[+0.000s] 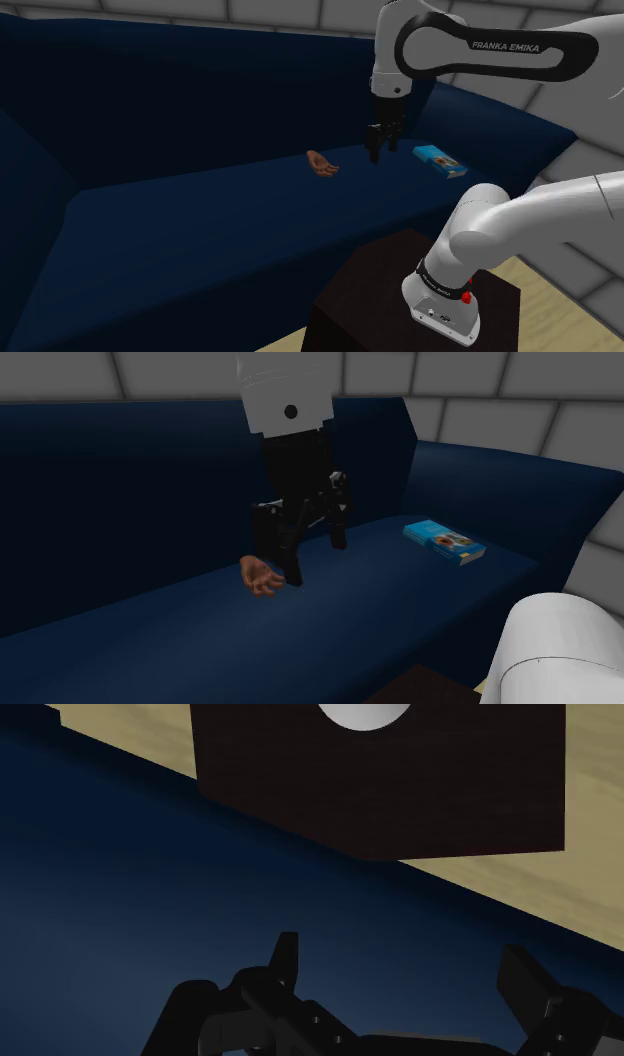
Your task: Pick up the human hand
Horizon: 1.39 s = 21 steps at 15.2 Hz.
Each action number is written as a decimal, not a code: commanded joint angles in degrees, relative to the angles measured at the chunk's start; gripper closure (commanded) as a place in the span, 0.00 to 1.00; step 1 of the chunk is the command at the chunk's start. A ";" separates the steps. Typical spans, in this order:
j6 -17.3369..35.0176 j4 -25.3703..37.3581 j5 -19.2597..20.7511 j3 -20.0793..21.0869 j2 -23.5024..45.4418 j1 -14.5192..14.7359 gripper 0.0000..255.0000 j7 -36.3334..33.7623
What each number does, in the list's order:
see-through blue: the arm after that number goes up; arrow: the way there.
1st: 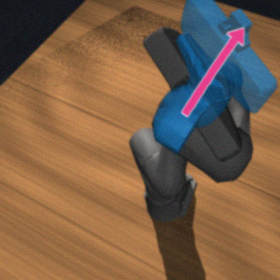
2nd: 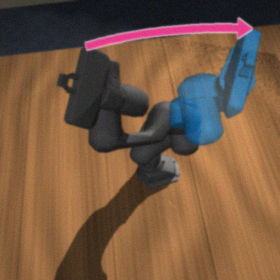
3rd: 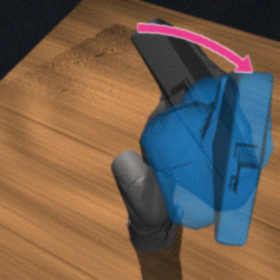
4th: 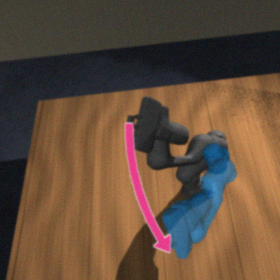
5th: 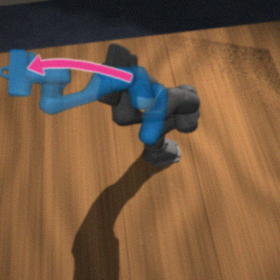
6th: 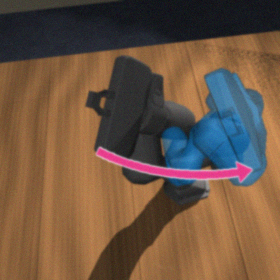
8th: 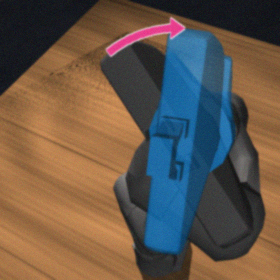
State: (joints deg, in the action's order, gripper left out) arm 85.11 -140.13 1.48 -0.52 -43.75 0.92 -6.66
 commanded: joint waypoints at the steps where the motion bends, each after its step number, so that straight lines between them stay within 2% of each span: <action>1: 0.00 0.00 0.00 0.00 0.00 0.00 0.00 0.00; 11: 21.73 -1.76 6.39 1.63 16.01 -2.71 0.00 -4.45; 21: 38.17 5.26 16.32 2.48 36.16 -6.41 0.00 -12.46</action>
State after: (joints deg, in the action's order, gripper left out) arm 121.87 -136.07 16.69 1.69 -9.89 -5.32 -17.79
